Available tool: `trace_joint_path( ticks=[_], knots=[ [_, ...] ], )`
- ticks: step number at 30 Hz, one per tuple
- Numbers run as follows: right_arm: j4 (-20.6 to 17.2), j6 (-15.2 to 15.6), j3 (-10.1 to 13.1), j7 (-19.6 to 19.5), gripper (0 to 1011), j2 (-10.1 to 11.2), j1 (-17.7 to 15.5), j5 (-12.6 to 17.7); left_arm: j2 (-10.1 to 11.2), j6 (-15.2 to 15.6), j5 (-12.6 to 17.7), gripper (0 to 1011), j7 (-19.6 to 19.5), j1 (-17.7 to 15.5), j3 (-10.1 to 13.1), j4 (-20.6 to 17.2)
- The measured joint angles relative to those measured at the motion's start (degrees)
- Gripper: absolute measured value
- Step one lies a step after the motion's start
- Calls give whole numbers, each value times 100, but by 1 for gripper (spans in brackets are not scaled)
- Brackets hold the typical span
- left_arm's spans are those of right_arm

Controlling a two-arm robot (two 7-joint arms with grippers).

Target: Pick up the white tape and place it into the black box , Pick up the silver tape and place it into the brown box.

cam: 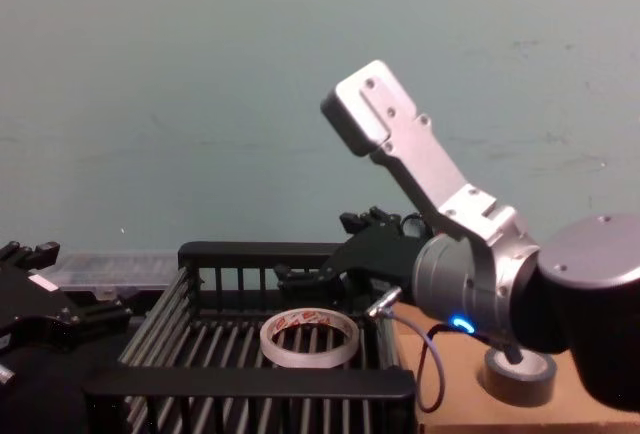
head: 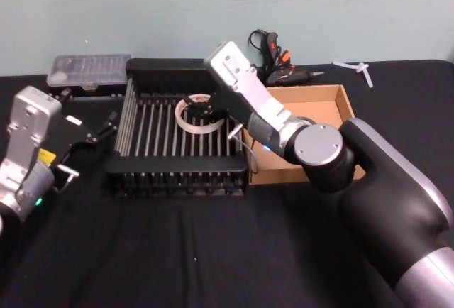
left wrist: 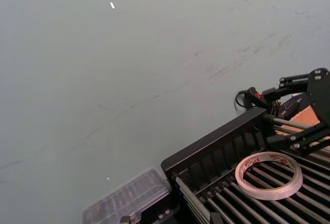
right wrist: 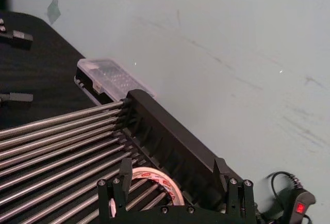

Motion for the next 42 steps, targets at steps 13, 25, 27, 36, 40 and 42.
trace_joint_path(
  ticks=[13,25,27,36,40,42],
  knots=[
    [-891,198,316,6,1002,297,-455,116,0,0,0,1001,0,0,0,0],
    [-1722,349,808,-165,1002,653,-1015,228,0,0,0,1001,0,0,0,0],
    [-1829,372,904,-200,1002,704,-1118,244,0,0,0,1001,0,0,0,0],
    [-2043,482,1221,-314,1002,818,-1429,283,0,0,0,1001,0,0,0,0],
    [-2072,550,1347,-365,1002,838,-1551,287,0,0,0,1001,0,0,0,0],
    [-2075,588,1414,-390,1002,840,-1610,289,0,0,0,1001,0,0,0,0]
  ],
)
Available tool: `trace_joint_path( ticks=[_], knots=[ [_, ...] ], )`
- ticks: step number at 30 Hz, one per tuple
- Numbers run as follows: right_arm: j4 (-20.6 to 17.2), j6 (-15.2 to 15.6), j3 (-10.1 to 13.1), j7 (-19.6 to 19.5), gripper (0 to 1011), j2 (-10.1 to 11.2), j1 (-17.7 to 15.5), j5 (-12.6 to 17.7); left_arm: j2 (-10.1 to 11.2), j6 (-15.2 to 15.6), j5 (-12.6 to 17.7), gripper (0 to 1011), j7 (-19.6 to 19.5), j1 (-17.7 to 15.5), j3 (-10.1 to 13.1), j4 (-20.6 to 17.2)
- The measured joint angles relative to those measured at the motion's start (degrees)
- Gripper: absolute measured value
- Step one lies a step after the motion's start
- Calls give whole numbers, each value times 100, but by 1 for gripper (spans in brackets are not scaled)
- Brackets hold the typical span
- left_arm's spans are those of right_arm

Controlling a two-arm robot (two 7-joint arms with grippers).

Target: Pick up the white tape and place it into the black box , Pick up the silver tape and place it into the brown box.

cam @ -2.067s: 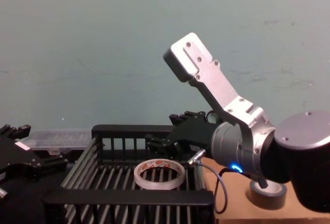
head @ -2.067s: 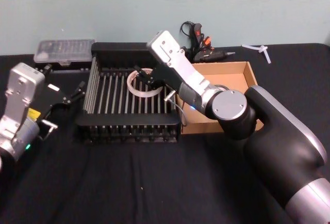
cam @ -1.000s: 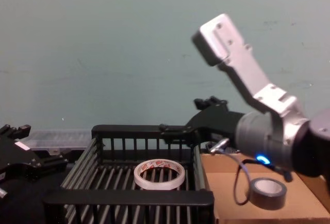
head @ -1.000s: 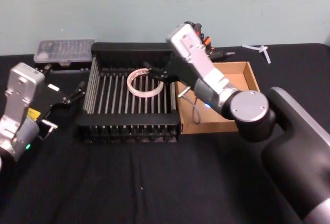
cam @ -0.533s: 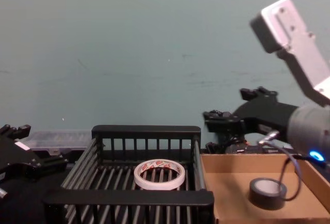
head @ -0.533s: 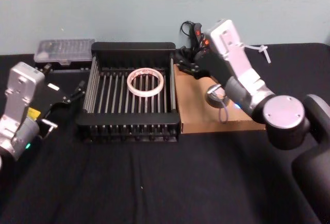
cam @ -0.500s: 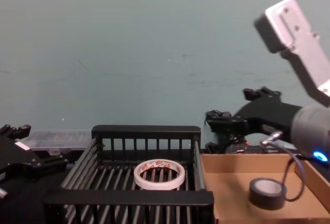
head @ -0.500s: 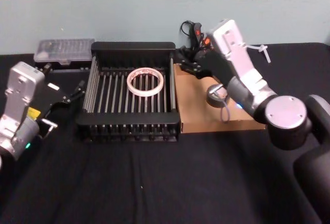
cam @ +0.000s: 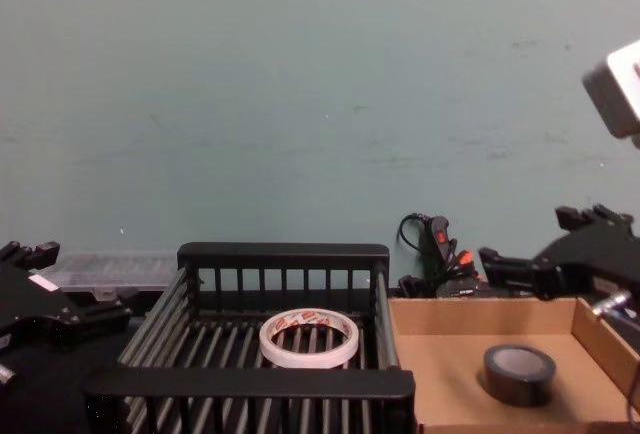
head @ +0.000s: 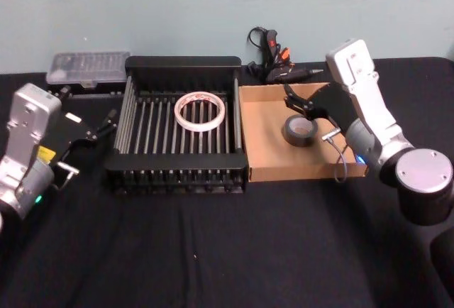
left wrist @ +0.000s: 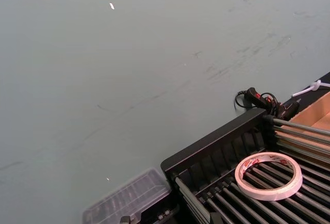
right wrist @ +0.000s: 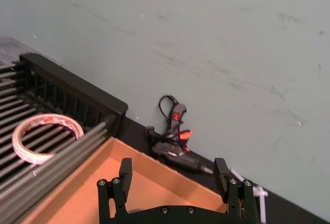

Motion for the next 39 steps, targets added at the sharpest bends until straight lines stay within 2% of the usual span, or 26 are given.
trace_joint_path(
  ticks=[9,17,39],
  knots=[
    [110,96,132,-49,1002,-60,-110,-14,0,0,0,1001,0,0,0,0],
    [234,127,153,-43,1002,-114,-117,-78,0,0,0,1001,0,0,0,0],
    [242,132,156,-32,1002,-115,-119,-92,0,0,0,1001,0,0,0,0]
  ],
)
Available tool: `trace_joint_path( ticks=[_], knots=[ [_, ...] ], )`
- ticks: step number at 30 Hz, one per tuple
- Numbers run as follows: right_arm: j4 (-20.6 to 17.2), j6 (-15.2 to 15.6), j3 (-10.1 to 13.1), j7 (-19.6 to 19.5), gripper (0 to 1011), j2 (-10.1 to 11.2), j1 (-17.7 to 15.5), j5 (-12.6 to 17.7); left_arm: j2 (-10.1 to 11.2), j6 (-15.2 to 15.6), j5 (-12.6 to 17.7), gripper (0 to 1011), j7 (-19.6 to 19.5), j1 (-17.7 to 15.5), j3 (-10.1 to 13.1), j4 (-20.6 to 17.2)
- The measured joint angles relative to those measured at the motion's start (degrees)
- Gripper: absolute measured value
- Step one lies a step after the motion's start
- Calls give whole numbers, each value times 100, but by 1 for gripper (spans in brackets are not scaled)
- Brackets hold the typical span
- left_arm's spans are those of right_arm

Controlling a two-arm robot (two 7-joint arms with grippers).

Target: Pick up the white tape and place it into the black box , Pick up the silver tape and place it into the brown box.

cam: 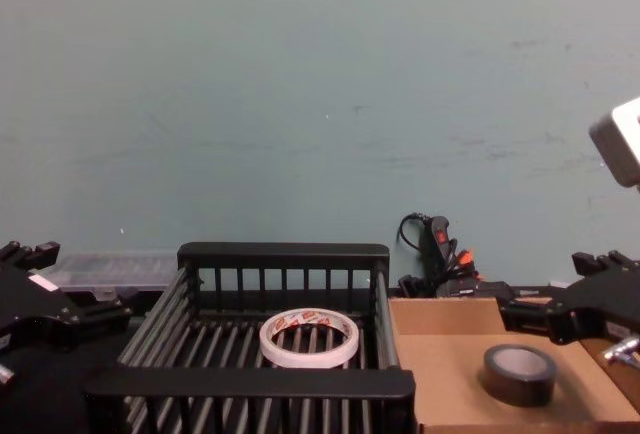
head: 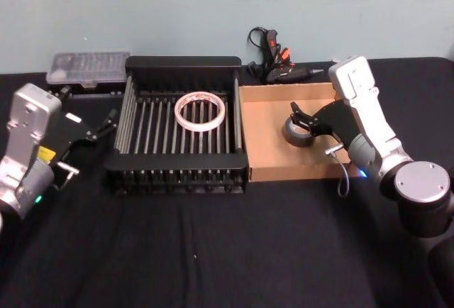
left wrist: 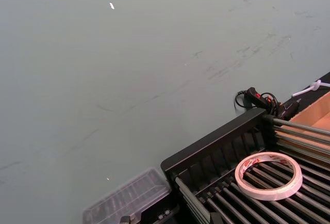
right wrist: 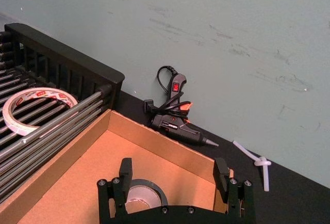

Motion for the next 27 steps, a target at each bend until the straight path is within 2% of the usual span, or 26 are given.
trace_joint_path(
  ticks=[27],
  knots=[
    [-7,-7,0,-1,1002,1,0,5,0,0,0,1001,0,0,0,0]
  ],
)
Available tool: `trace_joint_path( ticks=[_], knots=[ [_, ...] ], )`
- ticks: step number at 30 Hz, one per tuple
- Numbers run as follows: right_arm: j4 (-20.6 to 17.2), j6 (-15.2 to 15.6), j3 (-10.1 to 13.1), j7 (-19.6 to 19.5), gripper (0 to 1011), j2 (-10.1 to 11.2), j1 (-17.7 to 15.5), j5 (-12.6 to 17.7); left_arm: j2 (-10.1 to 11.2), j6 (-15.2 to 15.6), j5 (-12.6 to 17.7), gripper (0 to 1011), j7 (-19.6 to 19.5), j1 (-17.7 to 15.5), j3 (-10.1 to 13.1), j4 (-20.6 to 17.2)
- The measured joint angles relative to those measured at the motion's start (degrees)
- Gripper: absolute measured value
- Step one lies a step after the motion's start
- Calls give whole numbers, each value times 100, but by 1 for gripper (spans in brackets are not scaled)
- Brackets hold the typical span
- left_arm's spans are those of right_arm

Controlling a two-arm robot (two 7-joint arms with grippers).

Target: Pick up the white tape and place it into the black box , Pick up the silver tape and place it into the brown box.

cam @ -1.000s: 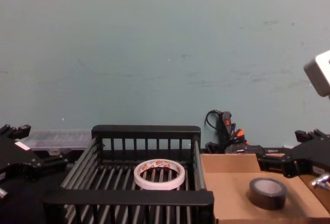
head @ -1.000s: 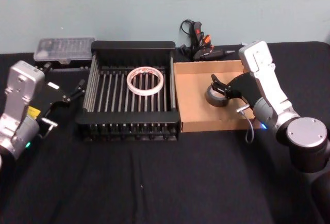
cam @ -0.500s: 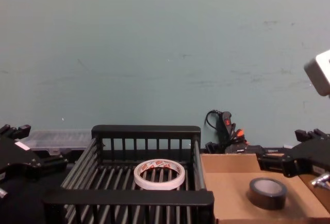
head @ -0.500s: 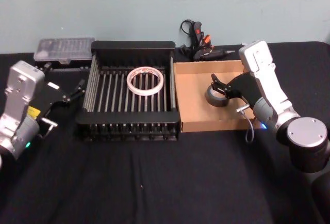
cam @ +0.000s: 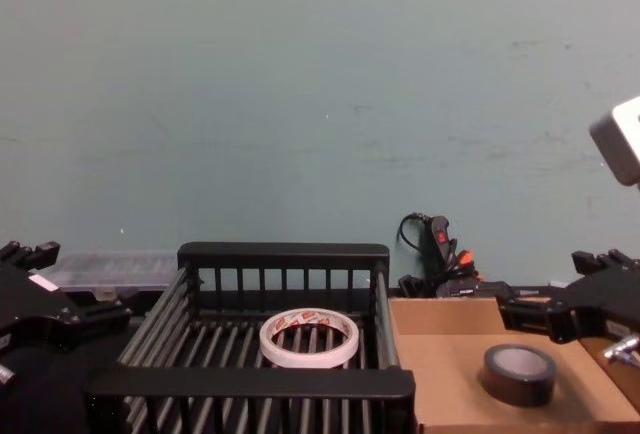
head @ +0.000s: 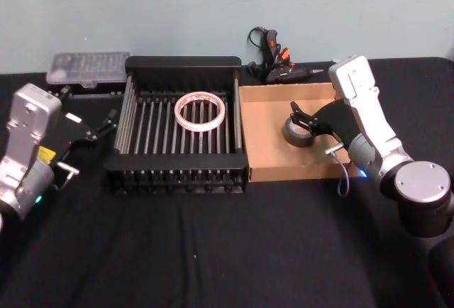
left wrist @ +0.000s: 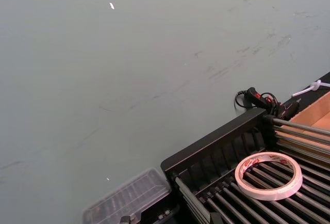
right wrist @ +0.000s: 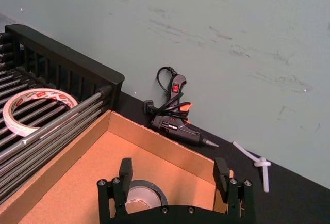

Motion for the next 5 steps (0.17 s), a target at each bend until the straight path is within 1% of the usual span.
trace_joint_path(
  ticks=[5],
  knots=[
    [0,0,0,0,1002,0,0,0,0,0,0,1001,0,0,0,0]
  ],
)
